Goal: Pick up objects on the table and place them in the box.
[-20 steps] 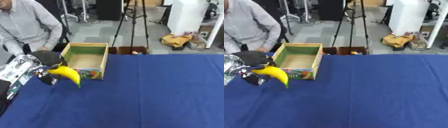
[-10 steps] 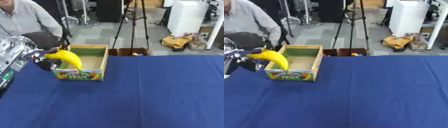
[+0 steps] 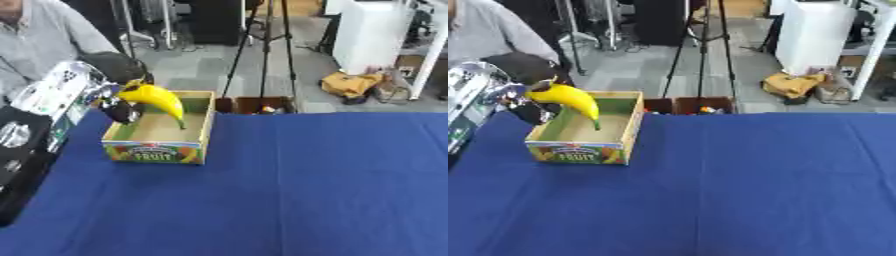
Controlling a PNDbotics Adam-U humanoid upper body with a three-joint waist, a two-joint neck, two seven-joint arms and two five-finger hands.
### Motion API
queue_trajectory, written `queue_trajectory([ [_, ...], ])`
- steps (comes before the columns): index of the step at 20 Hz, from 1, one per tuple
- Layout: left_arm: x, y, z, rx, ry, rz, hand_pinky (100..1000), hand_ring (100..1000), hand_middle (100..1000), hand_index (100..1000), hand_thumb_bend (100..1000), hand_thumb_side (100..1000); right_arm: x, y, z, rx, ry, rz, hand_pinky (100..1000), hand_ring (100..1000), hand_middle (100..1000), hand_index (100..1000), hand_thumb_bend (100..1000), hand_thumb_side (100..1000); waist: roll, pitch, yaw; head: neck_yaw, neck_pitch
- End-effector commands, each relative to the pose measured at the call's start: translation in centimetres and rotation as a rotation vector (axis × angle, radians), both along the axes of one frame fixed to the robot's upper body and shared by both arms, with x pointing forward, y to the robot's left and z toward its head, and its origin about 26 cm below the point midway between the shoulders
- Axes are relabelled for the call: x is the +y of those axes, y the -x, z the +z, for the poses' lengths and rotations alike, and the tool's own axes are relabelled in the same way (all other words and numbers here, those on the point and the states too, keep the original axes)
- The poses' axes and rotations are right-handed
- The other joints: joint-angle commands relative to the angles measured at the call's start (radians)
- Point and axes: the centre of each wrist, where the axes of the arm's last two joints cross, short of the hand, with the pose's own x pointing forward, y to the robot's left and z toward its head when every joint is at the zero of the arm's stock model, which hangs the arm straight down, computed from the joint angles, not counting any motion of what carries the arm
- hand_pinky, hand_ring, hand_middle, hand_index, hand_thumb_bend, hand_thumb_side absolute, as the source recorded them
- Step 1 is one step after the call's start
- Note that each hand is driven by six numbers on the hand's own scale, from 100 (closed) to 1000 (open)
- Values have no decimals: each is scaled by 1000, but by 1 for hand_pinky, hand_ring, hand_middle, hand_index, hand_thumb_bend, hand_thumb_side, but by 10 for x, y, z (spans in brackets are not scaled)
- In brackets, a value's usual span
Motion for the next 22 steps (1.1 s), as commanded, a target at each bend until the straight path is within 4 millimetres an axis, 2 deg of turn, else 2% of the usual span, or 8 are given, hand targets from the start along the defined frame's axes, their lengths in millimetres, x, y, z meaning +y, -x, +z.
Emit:
queue_trajectory([
  [1, -2, -10, 7, -60, 27, 31, 299, 595, 693, 759, 100, 233, 2, 2, 12, -28, 25, 16, 760, 816, 787, 819, 100, 921, -8, -9, -6, 12, -18],
  [5, -5, -23, -5, -85, 69, 79, 282, 585, 679, 751, 100, 243, 4, 2, 14, -39, 23, 28, 759, 816, 787, 819, 100, 921, -16, 7, -21, 24, -11],
  [11, -7, -33, -12, -126, 90, 135, 278, 584, 676, 749, 100, 246, 5, 1, 16, -51, 26, 39, 759, 816, 787, 819, 100, 923, -26, 32, -35, 46, -28],
  [17, -10, -38, -11, -160, 71, 167, 279, 585, 677, 748, 100, 255, 7, 0, 18, -59, 30, 49, 760, 816, 787, 819, 100, 925, -30, 54, -44, 62, -57],
  [22, -10, -37, 0, -199, 68, 179, 273, 583, 675, 745, 100, 264, 7, 0, 16, -59, 32, 48, 760, 816, 787, 818, 100, 925, -31, 68, -46, 67, -72],
])
